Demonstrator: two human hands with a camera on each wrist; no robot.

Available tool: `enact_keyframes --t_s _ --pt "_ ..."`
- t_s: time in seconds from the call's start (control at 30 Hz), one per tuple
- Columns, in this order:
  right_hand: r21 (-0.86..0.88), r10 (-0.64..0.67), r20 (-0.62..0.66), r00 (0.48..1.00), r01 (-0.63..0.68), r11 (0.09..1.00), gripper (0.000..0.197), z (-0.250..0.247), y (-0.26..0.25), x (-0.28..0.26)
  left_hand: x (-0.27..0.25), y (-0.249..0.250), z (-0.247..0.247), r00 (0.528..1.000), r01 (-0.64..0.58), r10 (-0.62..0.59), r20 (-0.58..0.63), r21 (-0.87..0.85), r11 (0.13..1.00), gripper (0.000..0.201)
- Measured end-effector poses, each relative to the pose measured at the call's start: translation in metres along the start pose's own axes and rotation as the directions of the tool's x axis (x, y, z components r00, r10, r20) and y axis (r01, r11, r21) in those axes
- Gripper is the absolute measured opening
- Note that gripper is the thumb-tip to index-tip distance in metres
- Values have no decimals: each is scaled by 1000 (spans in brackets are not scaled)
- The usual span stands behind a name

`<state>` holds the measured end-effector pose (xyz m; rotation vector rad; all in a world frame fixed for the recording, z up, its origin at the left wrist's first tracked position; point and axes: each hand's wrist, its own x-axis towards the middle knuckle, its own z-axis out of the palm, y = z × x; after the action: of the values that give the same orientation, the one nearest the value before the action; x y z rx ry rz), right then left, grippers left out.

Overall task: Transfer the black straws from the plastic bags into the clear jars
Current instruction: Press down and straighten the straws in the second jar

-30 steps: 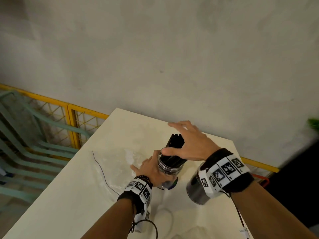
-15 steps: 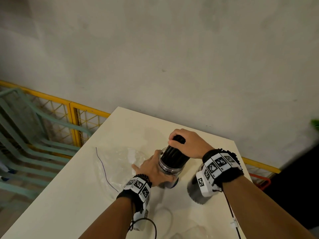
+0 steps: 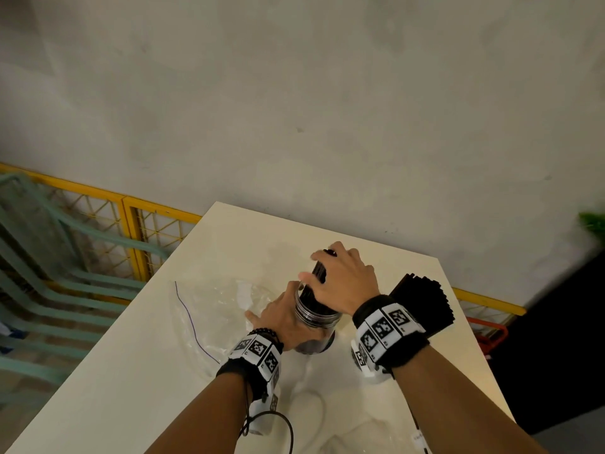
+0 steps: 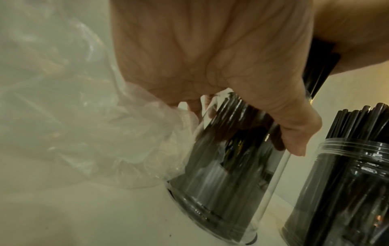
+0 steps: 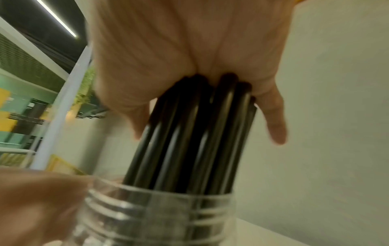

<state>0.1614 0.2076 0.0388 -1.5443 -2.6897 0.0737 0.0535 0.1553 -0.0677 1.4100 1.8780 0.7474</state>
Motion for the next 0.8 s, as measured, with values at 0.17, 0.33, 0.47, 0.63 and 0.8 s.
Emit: enact_keyframes --t_s 0.17,0.33,0.47,0.63,0.8 --pt "95 -19 -238 971 43 995 26 4 0 4 -1 3 -2 1000 5 -5 10 21 1000 99" --pt "115 -138 201 970 116 987 30 -17 17 14 2 -1 0 1000 -8 8 20 -3 1000 101" --pt "356 -130 68 989 98 929 36 -47 29 14 1 -1 -1 1000 -20 20 16 -15 1000 103" --pt "421 -36 -97 995 74 904 27 -71 43 14 -1 0 -2 1000 -16 16 16 -16 1000 104" --pt "414 -20 -111 994 64 908 30 -72 42 11 -4 2 -5 1000 -6 6 16 9 1000 102"
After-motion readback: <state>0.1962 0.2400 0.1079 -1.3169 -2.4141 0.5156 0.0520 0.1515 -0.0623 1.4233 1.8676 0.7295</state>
